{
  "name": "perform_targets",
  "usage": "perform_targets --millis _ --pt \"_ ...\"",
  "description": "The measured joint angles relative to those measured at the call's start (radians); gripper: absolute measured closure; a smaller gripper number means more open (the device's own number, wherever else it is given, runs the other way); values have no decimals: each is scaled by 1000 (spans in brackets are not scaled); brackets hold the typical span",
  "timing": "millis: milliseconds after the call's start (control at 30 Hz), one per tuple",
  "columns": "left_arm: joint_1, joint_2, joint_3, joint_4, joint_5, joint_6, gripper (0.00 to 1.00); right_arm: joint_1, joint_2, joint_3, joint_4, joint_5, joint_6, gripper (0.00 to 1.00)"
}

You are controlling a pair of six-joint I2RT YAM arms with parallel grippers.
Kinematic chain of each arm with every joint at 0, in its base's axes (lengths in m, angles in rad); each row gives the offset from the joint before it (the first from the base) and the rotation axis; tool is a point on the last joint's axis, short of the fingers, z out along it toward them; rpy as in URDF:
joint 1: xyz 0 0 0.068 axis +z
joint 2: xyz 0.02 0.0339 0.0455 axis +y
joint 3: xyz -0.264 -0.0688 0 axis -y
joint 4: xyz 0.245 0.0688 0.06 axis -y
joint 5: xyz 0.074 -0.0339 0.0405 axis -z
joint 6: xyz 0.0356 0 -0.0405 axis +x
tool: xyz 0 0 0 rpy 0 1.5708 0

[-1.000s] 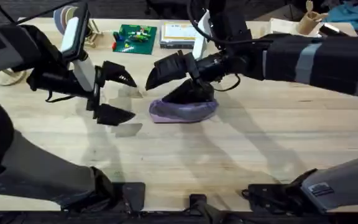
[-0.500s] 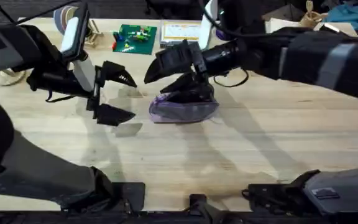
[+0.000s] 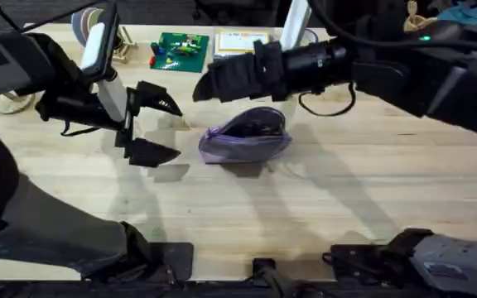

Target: Unzip the bag, pick up the pens from the table one at a time and place them inside, then zip the bag closed.

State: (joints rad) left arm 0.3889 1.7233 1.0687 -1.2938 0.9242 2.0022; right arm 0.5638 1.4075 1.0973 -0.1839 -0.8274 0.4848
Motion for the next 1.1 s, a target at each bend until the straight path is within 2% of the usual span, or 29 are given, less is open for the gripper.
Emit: perform_targets --millis 300,667,867,1100 --pt "0 0 0 0 0 0 7 99 -33 0 -138 243 -133 4" --pt "0 0 0 0 0 0 7 242 -33 0 -178 442 -329 4" --pt "0 0 0 0 0 0 7 273 -33 0 -193 555 -391 4" --pt "0 0 0 0 0 0 8 276 -1 0 -188 601 -395 4"
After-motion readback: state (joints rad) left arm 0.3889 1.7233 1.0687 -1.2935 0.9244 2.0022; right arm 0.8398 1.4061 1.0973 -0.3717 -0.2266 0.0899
